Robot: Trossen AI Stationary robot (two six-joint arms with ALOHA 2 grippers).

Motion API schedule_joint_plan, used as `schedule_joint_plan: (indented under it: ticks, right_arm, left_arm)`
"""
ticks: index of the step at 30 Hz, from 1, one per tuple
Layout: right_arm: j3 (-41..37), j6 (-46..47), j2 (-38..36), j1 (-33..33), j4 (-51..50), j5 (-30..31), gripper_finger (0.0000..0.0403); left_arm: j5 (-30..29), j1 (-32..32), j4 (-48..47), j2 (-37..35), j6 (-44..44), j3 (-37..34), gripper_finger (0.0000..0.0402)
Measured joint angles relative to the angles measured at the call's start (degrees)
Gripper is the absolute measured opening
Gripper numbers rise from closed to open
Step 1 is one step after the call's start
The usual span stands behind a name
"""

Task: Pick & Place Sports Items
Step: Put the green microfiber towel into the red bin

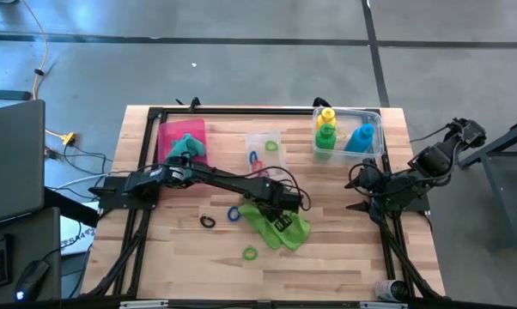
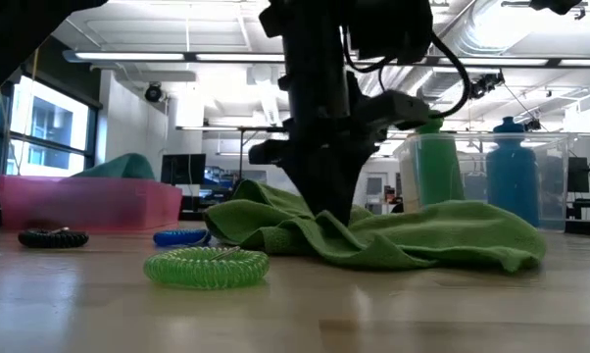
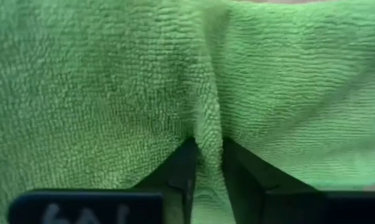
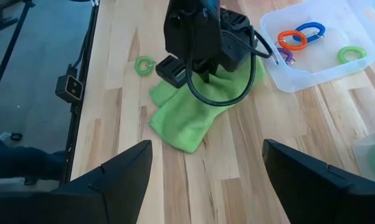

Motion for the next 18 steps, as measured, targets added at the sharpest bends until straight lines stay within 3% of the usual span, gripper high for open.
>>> schedule_joint_plan:
  ticks: [5, 11, 18]
  right_arm:
    - [0.00, -0.23, 0.00, 0.01, -0.02, -0.02, 0.0295]
    - [0.00, -0.37, 0.00, 0.01, -0.04, -0.04, 0.0295]
    - [0.00, -0.40, 0.00, -0.01, -0.06, -0.02, 0.0295]
  left_arm:
    - [4.51, -0.01, -0.06, -0.16, -0.03, 0.00, 0.0009]
    - [5.60, -0.45, -0.40, -4.59, -1.10, 0.13, 0.0004]
    - [1.17, -0.54, -0.55, -12.31, -1.52, 0.13, 0.0002]
